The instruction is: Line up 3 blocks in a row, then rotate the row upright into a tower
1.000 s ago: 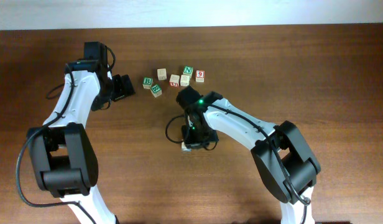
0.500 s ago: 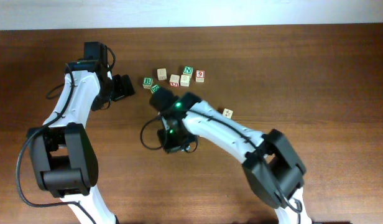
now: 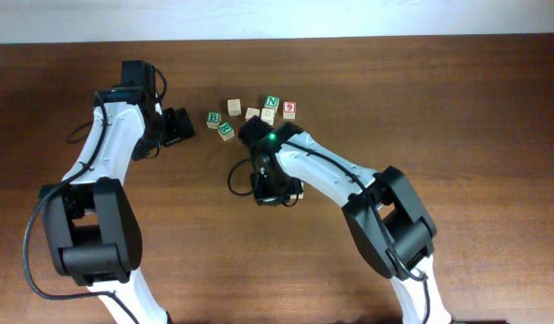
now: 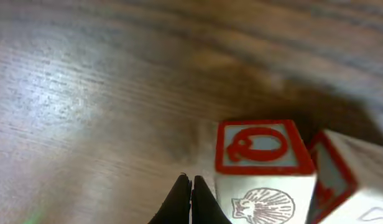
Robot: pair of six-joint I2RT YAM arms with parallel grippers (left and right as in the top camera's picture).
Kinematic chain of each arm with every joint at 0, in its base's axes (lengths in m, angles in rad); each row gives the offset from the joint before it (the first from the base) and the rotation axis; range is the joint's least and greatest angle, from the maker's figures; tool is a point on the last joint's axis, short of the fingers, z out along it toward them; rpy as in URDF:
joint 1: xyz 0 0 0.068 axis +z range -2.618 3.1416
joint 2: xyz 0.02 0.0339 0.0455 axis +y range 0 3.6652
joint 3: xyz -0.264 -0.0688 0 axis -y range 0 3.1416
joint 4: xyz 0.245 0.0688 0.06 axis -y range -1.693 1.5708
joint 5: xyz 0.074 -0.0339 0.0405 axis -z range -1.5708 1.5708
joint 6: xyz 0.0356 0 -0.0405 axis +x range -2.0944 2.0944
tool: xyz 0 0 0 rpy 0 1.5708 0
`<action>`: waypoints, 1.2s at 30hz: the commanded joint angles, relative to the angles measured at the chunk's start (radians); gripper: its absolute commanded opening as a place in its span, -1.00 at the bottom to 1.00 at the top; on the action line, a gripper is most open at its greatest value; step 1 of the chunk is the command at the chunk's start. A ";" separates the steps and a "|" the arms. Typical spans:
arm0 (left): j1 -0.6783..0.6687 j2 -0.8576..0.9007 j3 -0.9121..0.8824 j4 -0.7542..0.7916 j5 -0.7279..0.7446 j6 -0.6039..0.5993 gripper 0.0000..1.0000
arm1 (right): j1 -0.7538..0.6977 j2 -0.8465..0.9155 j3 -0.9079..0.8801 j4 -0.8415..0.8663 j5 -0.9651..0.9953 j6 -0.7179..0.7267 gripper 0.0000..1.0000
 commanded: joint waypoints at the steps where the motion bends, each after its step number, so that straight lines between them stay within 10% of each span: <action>1: 0.000 -0.027 0.009 -0.001 -0.006 0.004 0.98 | -0.018 0.000 0.005 0.012 0.026 -0.001 -0.89; 12: 0.000 -0.027 0.009 -0.002 -0.006 0.004 0.99 | -0.080 -0.002 0.029 -0.014 -0.045 0.034 -0.84; 21: 0.000 -0.027 0.009 -0.002 -0.007 0.004 0.98 | -0.216 -0.002 0.395 -0.241 0.129 -0.034 -0.57; 36: 0.000 -0.027 0.009 -0.001 -0.007 0.004 0.98 | -0.354 0.155 0.337 -0.217 0.237 -0.011 -0.88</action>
